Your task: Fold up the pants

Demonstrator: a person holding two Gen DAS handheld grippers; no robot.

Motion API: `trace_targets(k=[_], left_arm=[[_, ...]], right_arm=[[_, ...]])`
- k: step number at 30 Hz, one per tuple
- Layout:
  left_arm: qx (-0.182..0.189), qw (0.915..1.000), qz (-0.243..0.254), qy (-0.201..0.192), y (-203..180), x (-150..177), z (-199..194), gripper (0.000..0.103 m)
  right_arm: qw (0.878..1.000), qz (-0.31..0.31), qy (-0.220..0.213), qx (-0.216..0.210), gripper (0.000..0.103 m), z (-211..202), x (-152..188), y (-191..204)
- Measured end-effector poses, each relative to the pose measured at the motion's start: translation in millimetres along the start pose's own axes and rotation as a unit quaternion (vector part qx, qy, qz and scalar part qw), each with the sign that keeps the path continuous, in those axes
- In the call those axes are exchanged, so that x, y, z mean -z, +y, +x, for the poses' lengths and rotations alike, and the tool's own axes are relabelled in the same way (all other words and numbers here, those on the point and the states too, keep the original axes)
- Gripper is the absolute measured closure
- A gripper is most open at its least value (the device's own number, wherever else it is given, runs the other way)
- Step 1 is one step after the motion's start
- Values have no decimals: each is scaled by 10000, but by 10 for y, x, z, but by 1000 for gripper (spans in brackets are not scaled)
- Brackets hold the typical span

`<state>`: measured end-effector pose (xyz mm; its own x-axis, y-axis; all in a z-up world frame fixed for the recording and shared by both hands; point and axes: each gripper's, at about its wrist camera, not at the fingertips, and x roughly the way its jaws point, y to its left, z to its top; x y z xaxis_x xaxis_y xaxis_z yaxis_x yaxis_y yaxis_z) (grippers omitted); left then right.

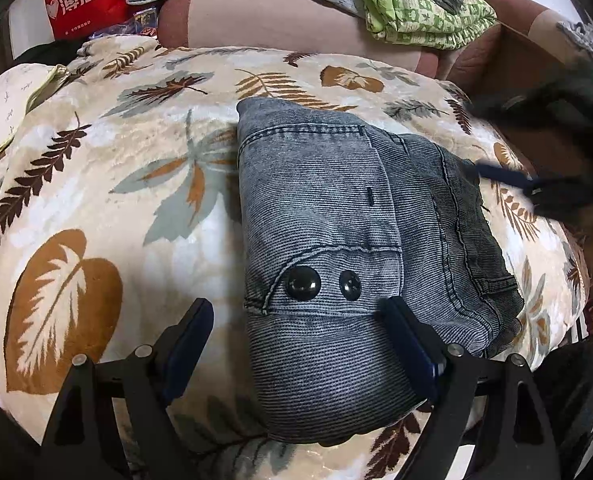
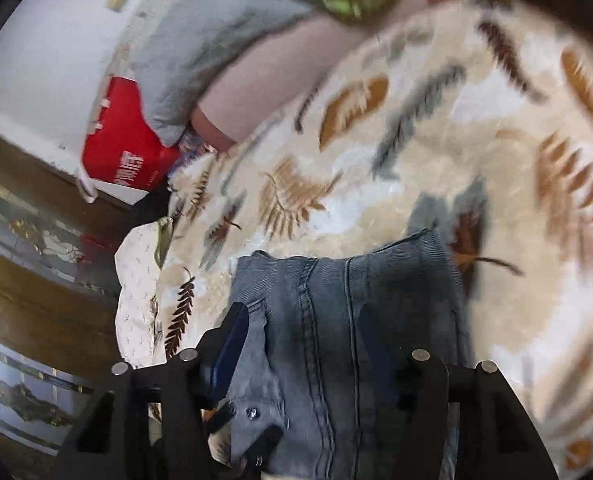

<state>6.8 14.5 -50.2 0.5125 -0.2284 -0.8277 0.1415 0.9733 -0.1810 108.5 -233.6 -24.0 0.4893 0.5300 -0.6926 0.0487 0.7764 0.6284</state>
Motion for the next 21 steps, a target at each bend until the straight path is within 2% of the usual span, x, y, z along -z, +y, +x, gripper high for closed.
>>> trace_targets(k=[1, 2, 3, 4, 8, 10, 12, 14, 15, 16, 19, 21], left_arm=[[13, 10000, -14, 7, 1, -1, 2, 14], [48, 10000, -15, 22, -1, 0, 5, 14], [47, 10000, -8, 50, -5, 3, 14, 14], [34, 10000, -4, 16, -4, 8, 3, 13], [54, 10000, -76, 33, 14, 4, 18, 11], [56, 9999, -84, 28, 17, 8, 27, 10], [63, 9999, -100, 36, 24, 7, 27, 10], [87, 9999, -92, 61, 24, 13, 33, 10], [78, 9999, -89, 69, 19, 19, 36, 10], [58, 9999, -90, 40, 15, 22, 23, 10], [144, 9997, -191, 66, 40, -11, -42, 10], [269, 9988, -402, -128, 114, -29, -176, 10]], right_arm=[[9989, 59, 107, 449, 42, 163, 10, -153], [9942, 181, 335, 1011, 47, 347, 46, -321], [9934, 227, 441, 1032, 49, 444, 69, -400], [9952, 82, 225, 947, 50, 365, 110, -383], [9959, -215, 143, 871, 50, 13, 268, -117], [9960, -531, 7, 719, 47, -206, 457, 43], [9962, -613, 143, 596, 44, -238, 660, 77], [9906, -732, 534, 1028, 44, -58, 935, -80], [9901, -802, 598, 989, 44, -11, 1012, -125], [9890, -1033, 351, 994, 44, -49, 1077, -110], [9847, -1163, 383, 1238, 44, -48, 1106, -31], [9845, -1168, 435, 1231, 43, -48, 1091, -25]])
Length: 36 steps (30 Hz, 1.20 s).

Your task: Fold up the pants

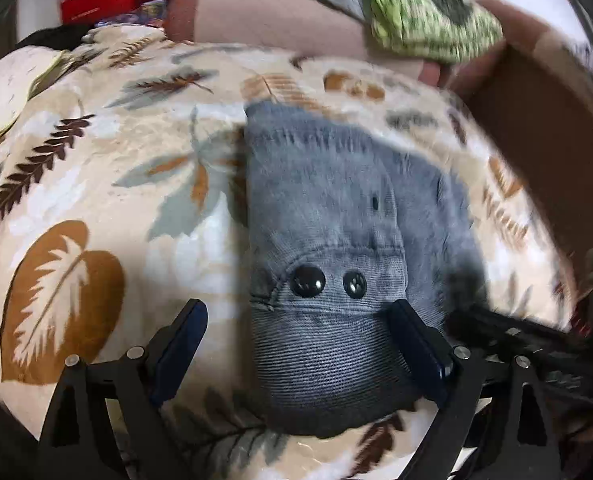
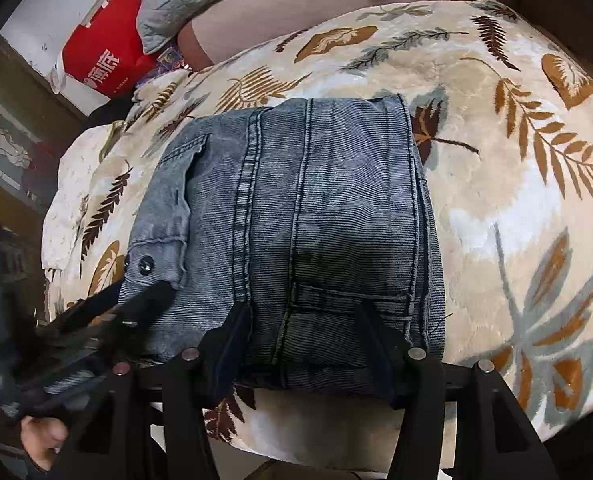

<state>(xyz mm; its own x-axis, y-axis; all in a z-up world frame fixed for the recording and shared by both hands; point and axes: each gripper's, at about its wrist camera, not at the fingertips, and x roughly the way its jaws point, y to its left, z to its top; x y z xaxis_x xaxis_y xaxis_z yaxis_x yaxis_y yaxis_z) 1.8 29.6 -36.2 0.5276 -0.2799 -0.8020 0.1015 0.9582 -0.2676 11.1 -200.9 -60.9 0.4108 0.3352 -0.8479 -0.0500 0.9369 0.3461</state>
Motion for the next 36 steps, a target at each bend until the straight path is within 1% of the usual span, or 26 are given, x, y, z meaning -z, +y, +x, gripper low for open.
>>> trace_targets(k=[1, 2, 3, 4, 6, 8, 9, 10, 11, 12, 13, 14, 15, 17, 18, 19, 23, 24, 25, 26, 27, 29, 30, 32, 34, 36], left_arm=[[61, 9995, -197, -255, 78, -23, -114, 10], [104, 9985, -378, -394, 151, -41, -175, 10], [213, 9961, -727, -442, 287, -74, -208, 10], [311, 9942, -952, -388, 370, -86, -194, 10], [533, 9898, -1323, -30, 505, -90, -48, 10], [758, 9866, -1406, 321, 505, -39, 124, 11], [914, 9850, -1393, 456, 468, -15, 189, 11], [866, 9865, -1318, 447, 429, -8, 190, 11], [839, 9886, -1186, 399, 374, -13, 176, 11], [918, 9882, -1150, 419, 347, -12, 178, 11], [1067, 9860, -1173, 516, 331, -2, 197, 11], [1109, 9851, -1191, 553, 316, 9, 208, 11], [1084, 9859, -1157, 535, 293, 13, 198, 11], [1091, 9874, -1023, 518, 247, 23, 194, 14], [1141, 9870, -998, 532, 231, 28, 192, 18], [1178, 9867, -972, 548, 227, 13, 202, 21], [1164, 9891, -719, 540, 150, 28, 230, 22], [1151, 9896, -674, 536, 134, 29, 237, 22], [1141, 9901, -617, 531, 110, 23, 249, 22], [1129, 9905, -581, 528, 101, 24, 257, 22], [1126, 9907, -560, 529, 97, 26, 261, 22], [1146, 9905, -537, 545, 98, 24, 266, 22], [1147, 9906, -520, 538, 98, 21, 269, 22], [1146, 9907, -516, 528, 97, 21, 272, 22], [1113, 9913, -471, 517, 97, 30, 270, 22], [1062, 9922, -423, 488, 76, 41, 270, 22]], right_arm=[[10000, 5, 23, -27, 43, 19, -33, 17], [10000, -8, 71, -42, 43, 44, -57, 43], [9999, -39, 126, -41, 43, 36, -73, 47], [9998, -64, 214, -5, 43, 17, -111, 61], [9995, -164, 261, 83, 43, -93, -261, 199], [9988, -443, 74, 169, 43, -255, -461, 357], [9976, -645, -69, 234, 40, -349, -638, 498], [9964, -798, -125, 259, 37, -397, -769, 611], [9946, -982, -128, 296, 25, -395, -929, 754], [9909, -1300, -71, 347, 20, -342, -1149, 958], [9873, -1542, -23, 385, 20, -261, -1307, 1118], [9837, -1744, 90, 436, 20, -159, -1447, 1246], [9804, -1881, 315, 491, 20, 19, -1627, 1384], [9771, -1861, 904, 490, 20, 438, -1940, 1571], [9747, -1870, 1099, 541, 20, 599, -2021, 1629], [9696, -1957, 1298, 693, 20, 796, -2096, 1713], [9487, -2253, 1913, 1122, 21, 1374, -2160, 1928], [9415, -2351, 2073, 1236, 26, 1494, -2145, 1953], [9325, -2425, 2308, 1354, 37, 1620, -2111, 1962], [9243, -2467, 2544, 1420, 75, 1716, -2073, 1954], [9185, -2517, 2702, 1416, 84, 1769, -2039, 1948], [9129, -2697, 2696, 1459, 89, 1751, -1997, 1962], [9160, -2664, 2628, 1446, 90, 1710, -2010, 1940], [9273, -2491, 2404, 1424, 91, 1614, -2066, 1873], [9416, -2264, 2119, 1315, 91, 1512, -2102, 1785], [9521, -2029, 1902, 1275, 91, 1477, -2100, 1689]])
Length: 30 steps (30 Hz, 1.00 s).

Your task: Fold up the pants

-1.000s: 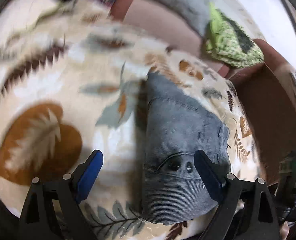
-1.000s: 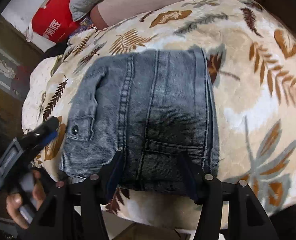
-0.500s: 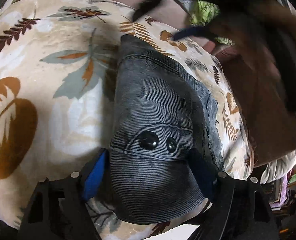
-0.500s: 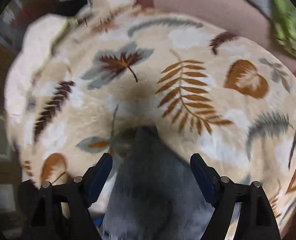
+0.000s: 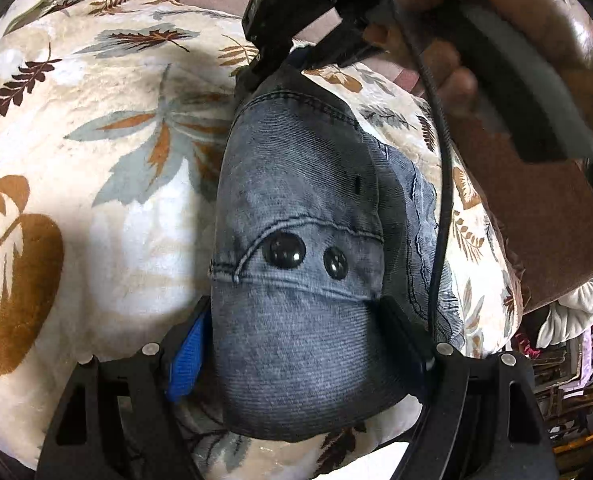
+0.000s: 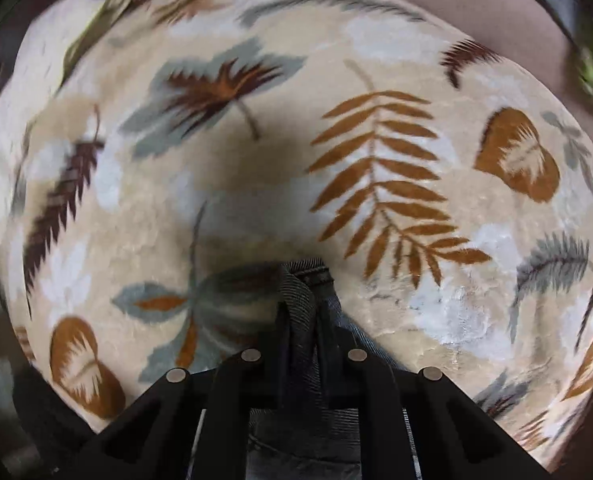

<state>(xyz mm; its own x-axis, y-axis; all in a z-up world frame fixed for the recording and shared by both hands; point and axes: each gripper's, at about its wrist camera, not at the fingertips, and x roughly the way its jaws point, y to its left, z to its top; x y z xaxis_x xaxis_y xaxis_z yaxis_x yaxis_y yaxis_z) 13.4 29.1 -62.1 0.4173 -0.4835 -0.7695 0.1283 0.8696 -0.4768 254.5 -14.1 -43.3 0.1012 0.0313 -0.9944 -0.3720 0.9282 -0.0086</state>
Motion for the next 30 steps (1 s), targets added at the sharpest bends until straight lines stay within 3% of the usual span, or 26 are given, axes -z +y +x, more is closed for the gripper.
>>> trace_targets(k=[3, 6, 11, 14, 16, 18, 19, 24, 28, 29, 30], left_arm=[[-57, 9999, 84, -38, -35, 14, 8, 22], [-32, 10000, 36, -62, -22, 29, -9, 22], [53, 9999, -85, -61, 32, 44, -94, 22], [2, 9998, -107, -171, 64, 54, -214, 22], [-70, 9996, -112, -243, 69, 60, -274, 22], [-96, 9995, -147, -262, 79, 51, -317, 22], [-135, 9994, -167, -264, 76, 41, -332, 22], [-375, 9981, -254, -416, 83, 34, -484, 22], [-636, 9964, -287, -480, 92, 64, -534, 22], [-696, 9960, -295, -468, 99, 71, -533, 22], [-731, 9958, -309, -448, 106, 80, -527, 22]], right_arm=[[9979, 189, -482, 386, 86, -35, 78, -54], [9882, 749, -1147, 683, 81, -281, 167, -256], [9902, 606, -1257, -1, 81, -642, 610, -344], [9854, 919, -1350, -487, 80, -669, 1049, -569], [9813, 1270, -1297, -636, 80, -486, 1279, -761], [9866, 1283, -708, -715, 79, -82, 1467, -894], [9863, 1228, -708, -847, 79, -11, 1520, -920], [9779, 1257, -1367, -959, 77, -425, 1744, -919], [9729, 1208, -1773, -868, 66, -605, 2162, -839], [9711, 1234, -1823, -917, 60, -583, 2259, -816], [9700, 1249, -1835, -989, 46, -539, 2333, -792]])
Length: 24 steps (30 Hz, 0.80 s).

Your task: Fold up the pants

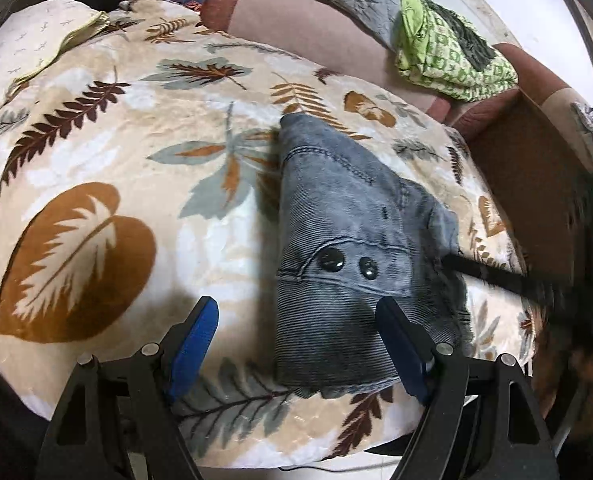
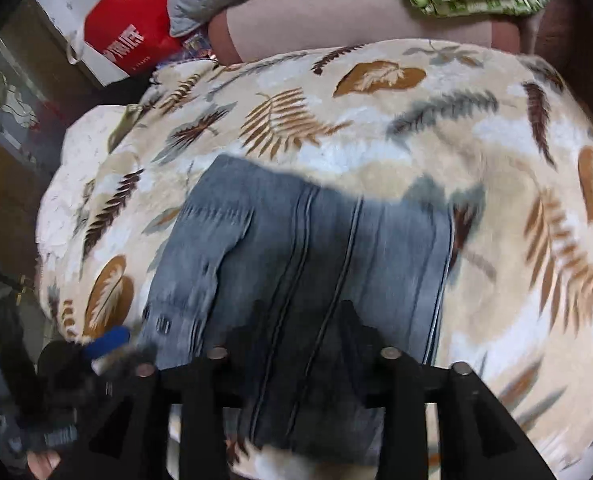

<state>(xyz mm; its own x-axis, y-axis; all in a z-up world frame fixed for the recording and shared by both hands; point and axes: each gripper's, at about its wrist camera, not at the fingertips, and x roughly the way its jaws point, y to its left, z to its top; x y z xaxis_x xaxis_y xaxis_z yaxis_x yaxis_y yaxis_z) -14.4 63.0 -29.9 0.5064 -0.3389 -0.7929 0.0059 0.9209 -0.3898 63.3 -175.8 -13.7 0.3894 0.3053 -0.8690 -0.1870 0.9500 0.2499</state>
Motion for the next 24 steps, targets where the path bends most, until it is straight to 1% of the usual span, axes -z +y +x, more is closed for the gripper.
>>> trace_targets(k=[1, 2, 3, 4, 6, 8, 10, 11, 12, 13, 14, 15, 17, 20, 21, 22, 23, 24], left_arm=[[-15, 10000, -6, 11, 0, 5, 0, 22], [-39, 10000, 0, 28, -13, 6, 4, 22], [-64, 10000, 20, 46, -29, 9, 11, 22], [-101, 9999, 69, 65, -50, 23, 7, 22], [-161, 9998, 143, 41, -80, 38, -20, 22], [-224, 9996, 164, -4, -99, 43, -52, 22], [-276, 9994, 194, -33, -108, 38, -64, 22], [-300, 9994, 193, -34, -116, 30, -54, 22], [-320, 9993, 186, -30, -114, 28, -52, 22], [-337, 9993, 172, -23, -111, 27, -47, 22], [-358, 9992, 168, -11, -113, 28, -40, 22], [-382, 9991, 184, 1, -113, 31, -37, 22], [-451, 9988, 209, 9, -105, 41, -31, 22], [-466, 9987, 210, -10, -97, 35, -40, 21], [-486, 9986, 206, -17, -96, 33, -42, 21], [-504, 9985, 205, -20, -97, 31, -40, 21], [-519, 9984, 209, -5, -96, 28, -32, 21], [-536, 9983, 224, 38, -96, 26, -16, 21]], right_arm=[[10000, -4, 46, 17, 39, 62, 98, -3], [9996, -120, 199, 165, 33, 196, 202, 7], [9987, -271, 335, 258, 32, 331, 256, 5], [9984, -400, 205, 350, 32, 350, 299, 34], [9985, -363, 137, 376, 32, 261, 286, 91], [9996, -220, -9, 179, 32, 121, 266, 100], [9989, -239, -280, 277, 32, -21, 314, 106], [9987, -217, -335, 319, 32, -37, 350, 85], [9989, -159, -284, 346, 32, 9, 398, 50], [9993, -113, -63, 344, 32, 142, 455, -7], [9995, -109, 24, 291, 32, 235, 504, -43], [9993, -183, -144, 305, 32, 217, 529, -39], [9990, -158, -171, 370, 32, 132, 503, 18], [9985, -123, -462, 279, 32, -53, 498, 71], [9981, -159, -496, 326, 30, -73, 530, 81], [9982, -174, -433, 379, 28, -13, 570, 71], [9988, -175, -276, 372, 25, 100, 584, 38], [9992, -180, -114, 337, 24, 202, 633, -2]])
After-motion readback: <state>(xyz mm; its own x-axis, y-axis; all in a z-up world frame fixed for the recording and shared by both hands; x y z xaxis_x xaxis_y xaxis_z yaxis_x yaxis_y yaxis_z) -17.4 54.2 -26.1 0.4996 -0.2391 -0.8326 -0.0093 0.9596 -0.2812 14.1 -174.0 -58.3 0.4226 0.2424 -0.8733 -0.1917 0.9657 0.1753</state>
